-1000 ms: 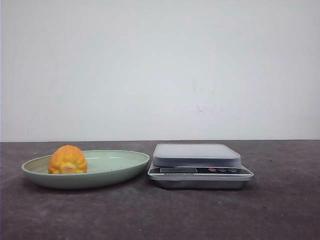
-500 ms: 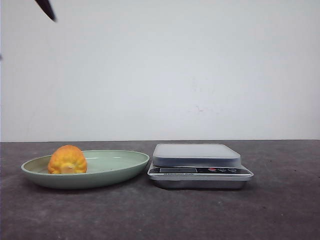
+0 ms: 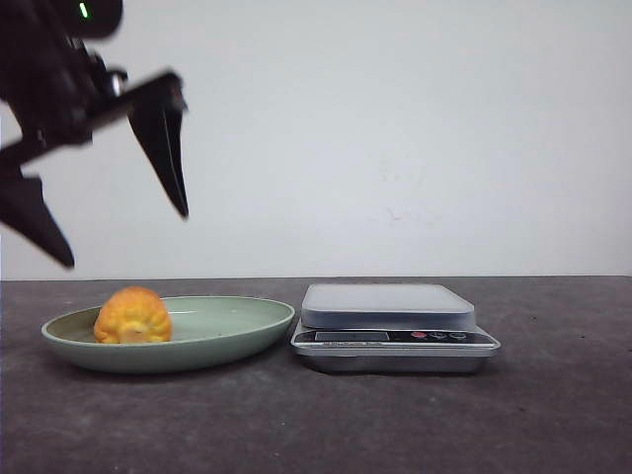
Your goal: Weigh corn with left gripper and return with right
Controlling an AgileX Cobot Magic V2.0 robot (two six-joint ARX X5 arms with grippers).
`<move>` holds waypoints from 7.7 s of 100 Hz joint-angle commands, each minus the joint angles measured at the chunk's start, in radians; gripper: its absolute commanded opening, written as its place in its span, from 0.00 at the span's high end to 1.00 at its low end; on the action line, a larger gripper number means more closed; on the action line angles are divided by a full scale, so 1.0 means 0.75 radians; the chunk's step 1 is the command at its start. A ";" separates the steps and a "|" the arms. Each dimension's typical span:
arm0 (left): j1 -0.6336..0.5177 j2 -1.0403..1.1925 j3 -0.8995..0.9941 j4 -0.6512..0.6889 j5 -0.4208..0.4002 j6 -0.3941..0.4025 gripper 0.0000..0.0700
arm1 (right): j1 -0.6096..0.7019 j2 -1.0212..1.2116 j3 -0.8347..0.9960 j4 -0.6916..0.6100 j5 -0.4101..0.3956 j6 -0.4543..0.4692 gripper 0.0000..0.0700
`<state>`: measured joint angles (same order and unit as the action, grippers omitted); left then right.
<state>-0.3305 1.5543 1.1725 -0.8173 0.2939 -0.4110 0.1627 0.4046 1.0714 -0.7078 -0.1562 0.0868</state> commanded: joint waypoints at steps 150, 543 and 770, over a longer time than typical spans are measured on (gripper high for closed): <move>-0.430 0.109 0.383 0.488 -0.041 0.298 0.99 | 0.001 0.008 0.025 -0.043 0.074 0.024 0.01; -0.712 -1.099 1.128 -0.872 -0.925 0.274 0.27 | 0.017 0.337 0.025 0.463 -0.539 0.435 0.01; -0.712 -1.113 0.973 -0.872 -0.834 0.287 0.27 | 0.597 1.593 0.163 0.630 0.096 0.549 1.00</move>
<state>-0.8551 0.7120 1.8854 -1.4216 -0.3340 -0.2016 0.6006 1.6421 1.1736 -0.2920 -0.0795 0.4805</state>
